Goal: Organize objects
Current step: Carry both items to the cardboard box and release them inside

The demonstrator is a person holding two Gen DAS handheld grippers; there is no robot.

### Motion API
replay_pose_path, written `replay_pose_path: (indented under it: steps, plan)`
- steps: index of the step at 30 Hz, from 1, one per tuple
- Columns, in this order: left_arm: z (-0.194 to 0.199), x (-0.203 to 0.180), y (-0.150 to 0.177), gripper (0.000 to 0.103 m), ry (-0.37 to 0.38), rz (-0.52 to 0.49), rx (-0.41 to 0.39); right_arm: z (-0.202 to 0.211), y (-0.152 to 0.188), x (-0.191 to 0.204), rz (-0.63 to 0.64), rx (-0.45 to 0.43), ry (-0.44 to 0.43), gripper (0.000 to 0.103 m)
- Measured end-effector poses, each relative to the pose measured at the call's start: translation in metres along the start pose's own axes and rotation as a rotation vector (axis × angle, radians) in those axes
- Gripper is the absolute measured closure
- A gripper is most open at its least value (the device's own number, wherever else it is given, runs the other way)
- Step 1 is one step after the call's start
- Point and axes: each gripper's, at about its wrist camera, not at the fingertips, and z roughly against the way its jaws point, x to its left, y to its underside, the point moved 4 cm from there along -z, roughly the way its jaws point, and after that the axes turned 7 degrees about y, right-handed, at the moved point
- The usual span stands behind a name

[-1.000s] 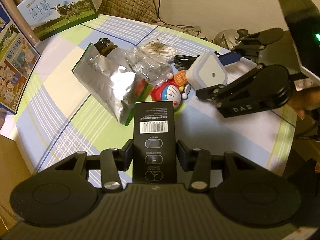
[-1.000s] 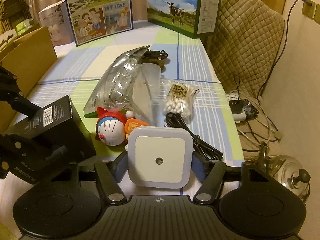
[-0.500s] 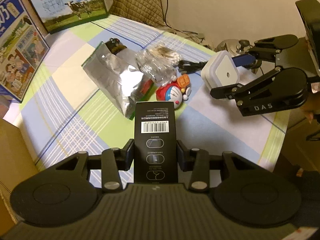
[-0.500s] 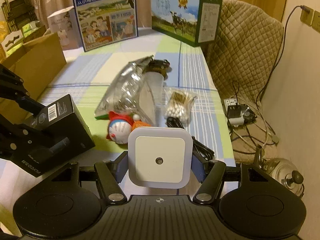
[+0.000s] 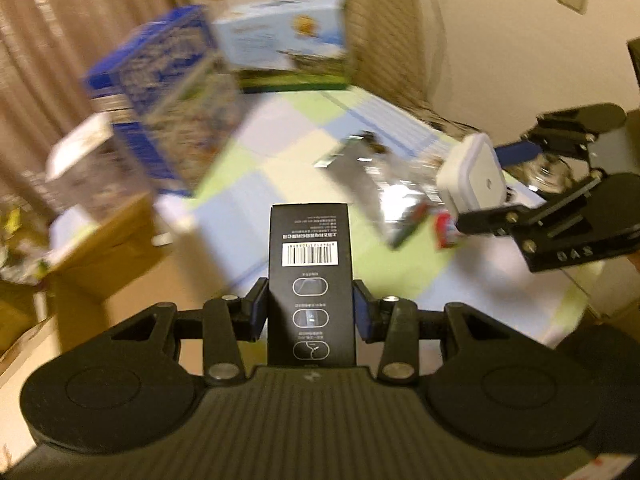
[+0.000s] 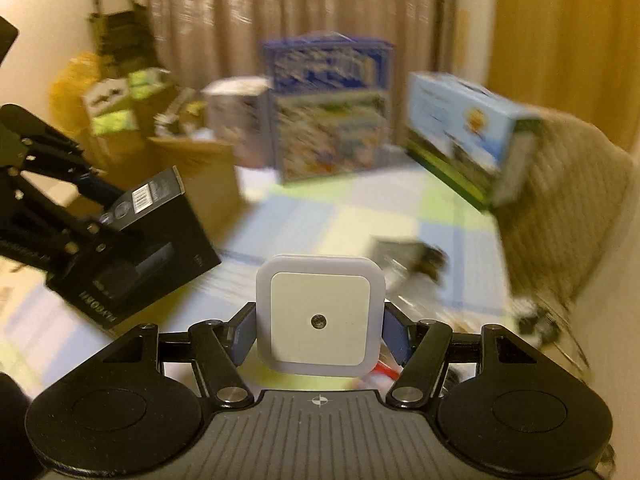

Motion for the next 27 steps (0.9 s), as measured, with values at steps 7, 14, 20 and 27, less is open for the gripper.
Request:
replay_pose_path:
  steps: [7, 14, 20, 27]
  plan:
    - [0.053, 0.086, 0.029, 0.066, -0.128, 0.109, -0.006, -0.014, -0.052, 0.091, 0.05, -0.022, -0.166, 0.041]
    - [0.052, 0.141, 0.057, 0.066, -0.169, 0.188, -0.006, -0.062, -0.073, 0.165, 0.108, 0.028, -0.225, 0.041]
    - [0.031, 0.163, 0.079, 0.066, -0.144, 0.227, 0.004, -0.095, -0.071, 0.201, 0.168, 0.073, -0.231, 0.041]
    - [0.006, 0.176, 0.095, 0.066, -0.111, 0.266, 0.014, -0.117, -0.065, 0.214, 0.207, 0.101, -0.226, 0.041]
